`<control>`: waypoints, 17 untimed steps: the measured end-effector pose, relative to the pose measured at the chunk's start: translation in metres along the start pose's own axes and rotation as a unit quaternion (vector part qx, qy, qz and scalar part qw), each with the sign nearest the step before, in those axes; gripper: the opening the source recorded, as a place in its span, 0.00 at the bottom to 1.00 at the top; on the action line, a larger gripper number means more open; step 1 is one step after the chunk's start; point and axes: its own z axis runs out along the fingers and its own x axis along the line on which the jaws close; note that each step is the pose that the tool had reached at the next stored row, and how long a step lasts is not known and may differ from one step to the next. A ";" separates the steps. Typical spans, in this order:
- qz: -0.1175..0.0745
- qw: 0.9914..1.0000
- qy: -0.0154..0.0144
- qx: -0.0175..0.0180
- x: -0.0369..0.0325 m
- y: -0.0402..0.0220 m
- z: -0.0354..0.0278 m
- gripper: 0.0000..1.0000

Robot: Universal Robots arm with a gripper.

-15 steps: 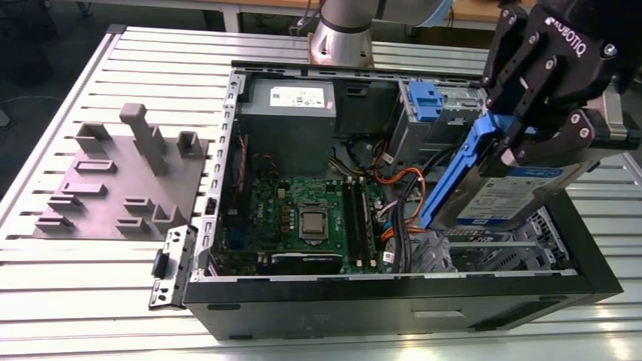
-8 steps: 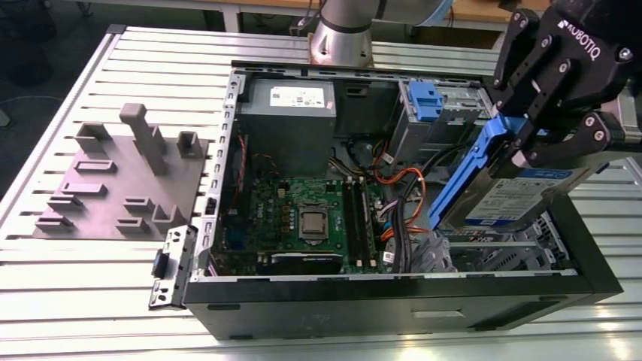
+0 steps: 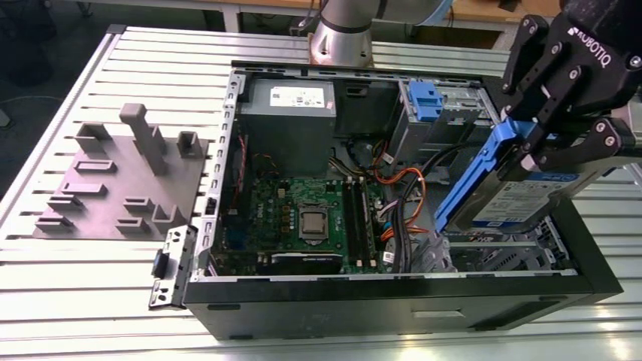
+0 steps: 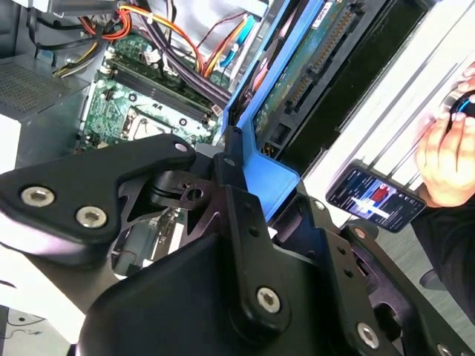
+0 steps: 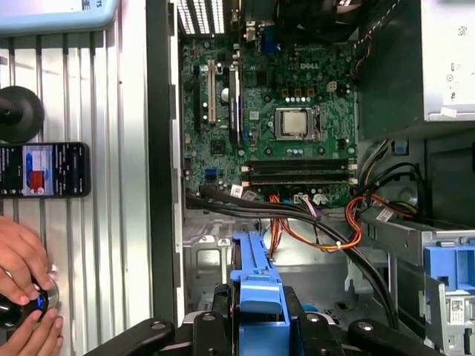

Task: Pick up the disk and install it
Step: 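Insert the disk into the insertion slot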

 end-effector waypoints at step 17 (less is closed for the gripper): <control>-0.015 1.000 0.000 0.000 -0.0004 -0.0121 0.0088 0.36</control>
